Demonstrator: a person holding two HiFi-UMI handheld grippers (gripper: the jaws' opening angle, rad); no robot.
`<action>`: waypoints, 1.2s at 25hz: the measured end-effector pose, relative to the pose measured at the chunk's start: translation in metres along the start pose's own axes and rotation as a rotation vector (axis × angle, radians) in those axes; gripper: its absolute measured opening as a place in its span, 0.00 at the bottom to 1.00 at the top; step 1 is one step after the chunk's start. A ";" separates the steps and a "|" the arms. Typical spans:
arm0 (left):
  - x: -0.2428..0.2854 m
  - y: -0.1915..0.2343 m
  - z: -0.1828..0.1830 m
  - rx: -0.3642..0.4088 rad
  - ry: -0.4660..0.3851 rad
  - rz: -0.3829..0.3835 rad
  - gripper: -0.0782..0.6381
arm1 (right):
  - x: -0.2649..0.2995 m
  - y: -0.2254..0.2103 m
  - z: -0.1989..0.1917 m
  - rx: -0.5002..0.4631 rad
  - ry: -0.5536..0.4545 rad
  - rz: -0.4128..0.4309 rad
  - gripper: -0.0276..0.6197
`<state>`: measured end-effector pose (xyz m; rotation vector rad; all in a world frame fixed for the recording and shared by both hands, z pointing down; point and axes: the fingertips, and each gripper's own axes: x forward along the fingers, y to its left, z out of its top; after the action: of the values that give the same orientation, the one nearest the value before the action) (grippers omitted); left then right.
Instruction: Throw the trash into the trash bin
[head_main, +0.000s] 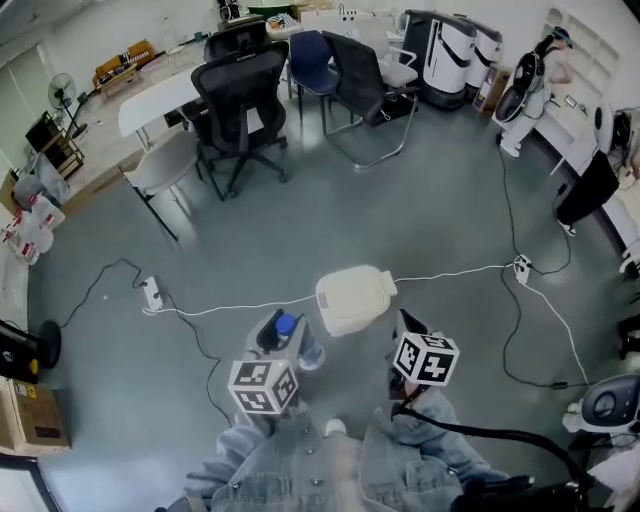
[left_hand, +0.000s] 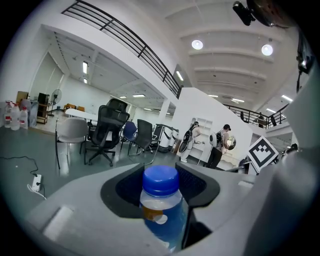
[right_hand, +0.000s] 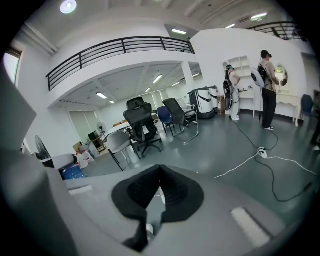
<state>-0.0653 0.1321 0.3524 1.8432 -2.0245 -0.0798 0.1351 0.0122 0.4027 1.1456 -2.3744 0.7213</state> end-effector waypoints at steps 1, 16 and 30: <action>0.007 0.008 0.007 0.002 -0.006 -0.003 0.40 | 0.007 0.003 0.007 -0.001 -0.004 -0.005 0.05; 0.110 0.122 0.086 -0.002 0.009 -0.115 0.39 | 0.108 0.074 0.081 0.020 -0.036 -0.104 0.05; 0.191 0.137 0.055 0.034 0.168 -0.165 0.39 | 0.149 0.035 0.053 0.148 0.038 -0.209 0.05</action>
<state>-0.2220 -0.0466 0.3921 1.9650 -1.7700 0.0620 0.0133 -0.0896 0.4342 1.4037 -2.1587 0.8479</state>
